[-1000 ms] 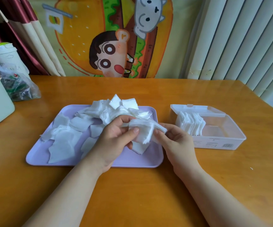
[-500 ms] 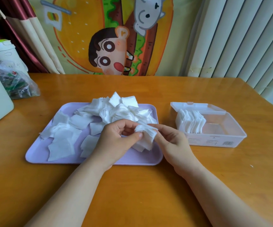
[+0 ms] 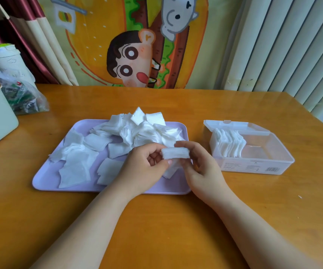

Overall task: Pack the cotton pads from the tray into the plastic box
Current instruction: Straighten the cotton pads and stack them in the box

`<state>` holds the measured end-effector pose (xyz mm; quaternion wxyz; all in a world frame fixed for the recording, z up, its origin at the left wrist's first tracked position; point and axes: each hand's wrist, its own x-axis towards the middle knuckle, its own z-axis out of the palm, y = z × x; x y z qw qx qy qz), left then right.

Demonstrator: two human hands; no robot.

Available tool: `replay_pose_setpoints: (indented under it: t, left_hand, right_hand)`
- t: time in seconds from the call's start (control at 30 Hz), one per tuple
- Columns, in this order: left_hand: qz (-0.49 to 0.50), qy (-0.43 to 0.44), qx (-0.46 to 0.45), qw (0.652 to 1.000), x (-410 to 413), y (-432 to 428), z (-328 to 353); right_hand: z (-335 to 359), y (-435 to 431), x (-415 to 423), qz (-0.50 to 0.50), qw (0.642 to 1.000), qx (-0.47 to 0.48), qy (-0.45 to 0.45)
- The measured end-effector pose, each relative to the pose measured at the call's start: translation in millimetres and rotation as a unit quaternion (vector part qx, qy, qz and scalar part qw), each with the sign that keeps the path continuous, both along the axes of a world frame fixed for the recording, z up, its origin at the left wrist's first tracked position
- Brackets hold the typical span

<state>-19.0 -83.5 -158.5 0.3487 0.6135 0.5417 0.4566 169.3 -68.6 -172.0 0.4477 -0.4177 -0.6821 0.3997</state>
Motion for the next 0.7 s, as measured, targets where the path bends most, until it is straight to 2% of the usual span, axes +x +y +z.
replay_pose_setpoints:
  t: [0.23,0.3,0.4,0.47,0.53,0.63,0.7]
  left_hand:
    - [0.008,0.030,0.003,1.000,6.0,0.2,-6.9]
    - [0.008,0.057,0.023,0.998,8.2,0.6,-7.4]
    - [0.023,0.092,0.038,0.995,5.5,2.9,-8.5]
    - [0.031,0.095,0.026,0.995,4.5,3.0,-8.0]
    - [0.055,0.150,0.005,0.987,2.7,1.7,-7.0]
    - [0.094,0.305,-0.020,0.948,-1.5,2.5,-7.3]
    - [0.087,0.320,-0.042,0.942,-1.0,0.6,-4.5]
  right_hand:
    - [-9.5,3.1,-4.4,0.023,0.994,-0.024,-0.107]
    - [-10.1,3.6,-5.1,0.037,0.994,-0.027,-0.099]
    - [-11.0,4.0,-5.6,0.022,0.997,0.034,-0.066]
    - [-14.6,6.2,-5.0,-0.009,0.992,0.099,-0.084]
    - [-16.3,7.2,-5.6,-0.047,0.986,0.124,-0.096]
    - [-15.5,5.1,-6.6,-0.105,0.982,0.130,-0.084]
    - [-12.7,3.0,-6.3,-0.130,0.982,0.115,-0.078]
